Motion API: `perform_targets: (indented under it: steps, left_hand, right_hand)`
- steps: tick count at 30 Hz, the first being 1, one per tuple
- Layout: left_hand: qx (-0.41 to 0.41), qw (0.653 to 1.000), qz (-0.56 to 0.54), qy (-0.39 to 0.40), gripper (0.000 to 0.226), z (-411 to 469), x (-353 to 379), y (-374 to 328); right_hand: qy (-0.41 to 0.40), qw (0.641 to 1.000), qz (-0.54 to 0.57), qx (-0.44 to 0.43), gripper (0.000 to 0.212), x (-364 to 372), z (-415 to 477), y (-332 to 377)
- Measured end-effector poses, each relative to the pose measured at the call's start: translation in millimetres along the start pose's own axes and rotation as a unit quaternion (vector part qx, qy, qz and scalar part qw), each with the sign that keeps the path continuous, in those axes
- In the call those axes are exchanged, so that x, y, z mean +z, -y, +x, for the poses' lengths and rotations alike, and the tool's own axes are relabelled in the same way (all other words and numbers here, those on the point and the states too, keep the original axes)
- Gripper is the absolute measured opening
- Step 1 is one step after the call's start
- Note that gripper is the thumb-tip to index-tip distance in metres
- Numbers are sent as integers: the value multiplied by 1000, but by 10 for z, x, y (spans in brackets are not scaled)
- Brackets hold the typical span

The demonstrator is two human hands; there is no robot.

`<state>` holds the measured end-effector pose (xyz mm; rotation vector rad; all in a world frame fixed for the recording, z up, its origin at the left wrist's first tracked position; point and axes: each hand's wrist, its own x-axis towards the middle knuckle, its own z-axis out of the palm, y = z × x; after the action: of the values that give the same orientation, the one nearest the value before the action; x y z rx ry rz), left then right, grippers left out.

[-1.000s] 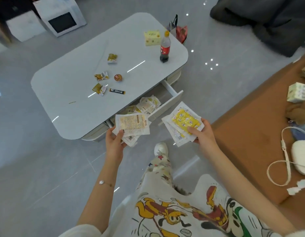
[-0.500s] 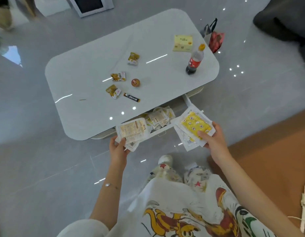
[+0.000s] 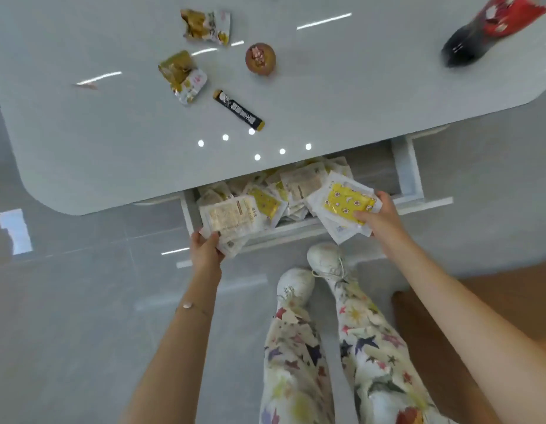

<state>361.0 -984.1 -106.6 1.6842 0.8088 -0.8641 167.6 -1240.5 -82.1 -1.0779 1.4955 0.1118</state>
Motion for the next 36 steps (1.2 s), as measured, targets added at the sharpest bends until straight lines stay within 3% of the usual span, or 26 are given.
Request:
perform_targets:
  steps: [5, 10, 13, 15, 20, 22, 26, 36]
  left_hand:
    - [22, 1000, 5, 12, 40, 744, 300, 142]
    - [21, 1000, -3, 19, 39, 1026, 565, 205]
    - [71, 995, 63, -16, 44, 1017, 559, 195]
    - [134, 977, 163, -41, 49, 888, 499, 148]
    - [268, 900, 343, -22, 48, 172, 302, -220]
    - [314, 854, 414, -8, 47, -137, 270, -385]
    - [389, 760, 521, -20, 51, -988, 208, -876]
    - [418, 704, 568, -77, 59, -2808, -135, -1709]
  right_hand:
    - [42, 998, -32, -21, 64, 385, 986, 0]
    - [74, 996, -45, -14, 69, 563, 1422, -44]
    - [39, 990, -121, -57, 64, 536, 1336, -23]
    - [21, 977, -187, -103, 63, 484, 1179, 52]
    - [18, 886, -404, -228, 48, 284, 516, 507]
    - [12, 850, -453, -269, 43, 255, 204, 716]
    - [21, 770, -543, -333, 54, 138, -624, 1283]
    - [24, 649, -607, -458, 66, -272, -2349, 2409]
